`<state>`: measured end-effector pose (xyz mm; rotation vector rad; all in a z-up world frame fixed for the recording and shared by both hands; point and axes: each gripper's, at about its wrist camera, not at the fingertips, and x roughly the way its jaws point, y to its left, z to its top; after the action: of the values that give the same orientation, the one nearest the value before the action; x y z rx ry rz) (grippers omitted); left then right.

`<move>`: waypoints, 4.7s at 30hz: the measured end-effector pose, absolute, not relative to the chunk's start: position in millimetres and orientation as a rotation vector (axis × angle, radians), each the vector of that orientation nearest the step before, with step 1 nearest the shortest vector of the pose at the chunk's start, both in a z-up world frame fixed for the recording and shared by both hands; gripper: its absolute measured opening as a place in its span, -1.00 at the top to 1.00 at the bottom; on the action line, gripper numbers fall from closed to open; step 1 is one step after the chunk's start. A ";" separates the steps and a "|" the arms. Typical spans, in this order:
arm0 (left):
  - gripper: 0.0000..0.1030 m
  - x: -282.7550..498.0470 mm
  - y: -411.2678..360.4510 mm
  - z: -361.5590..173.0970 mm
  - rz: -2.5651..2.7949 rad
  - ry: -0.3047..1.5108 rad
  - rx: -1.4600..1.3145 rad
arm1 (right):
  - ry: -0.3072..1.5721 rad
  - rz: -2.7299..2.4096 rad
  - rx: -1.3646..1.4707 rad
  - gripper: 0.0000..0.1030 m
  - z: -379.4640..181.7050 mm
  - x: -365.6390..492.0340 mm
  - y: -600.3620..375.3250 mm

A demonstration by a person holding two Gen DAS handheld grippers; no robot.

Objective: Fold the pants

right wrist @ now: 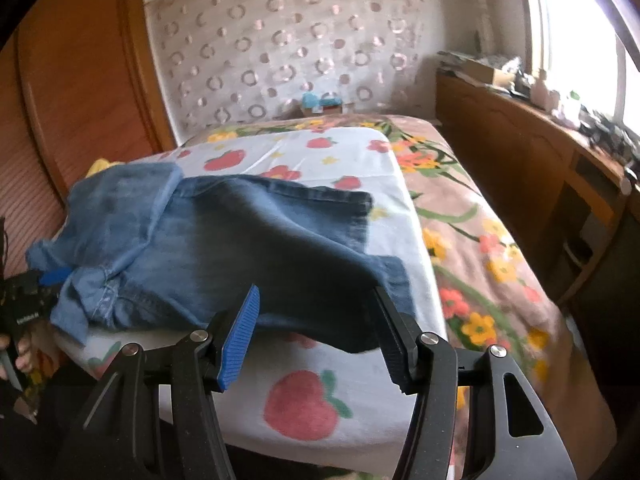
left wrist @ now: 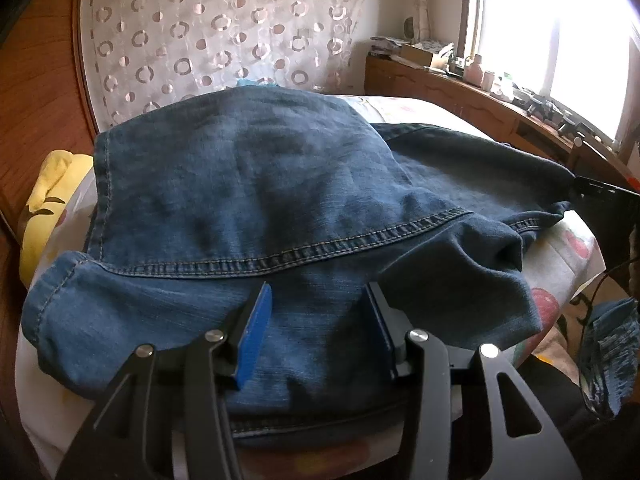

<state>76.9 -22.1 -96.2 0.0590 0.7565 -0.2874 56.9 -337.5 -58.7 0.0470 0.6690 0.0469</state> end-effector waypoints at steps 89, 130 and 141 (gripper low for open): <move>0.11 48.2 27.4 -39.3 -0.216 0.661 -0.055 | 0.647 0.519 -0.174 -0.12 -7.4 121.4 -131.9; 0.11 96.4 3.7 -18.5 -0.264 0.640 0.008 | 0.734 0.382 -0.140 -0.57 -95.6 120.4 -144.6; 0.39 108.9 15.5 -24.9 -0.260 0.635 -0.002 | 0.748 0.492 -0.093 0.34 -98.0 110.7 -147.7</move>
<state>108.9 15.5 -24.9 -0.0019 0.6351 -0.2598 110.7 -147.7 -98.0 -0.0927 0.7478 0.4923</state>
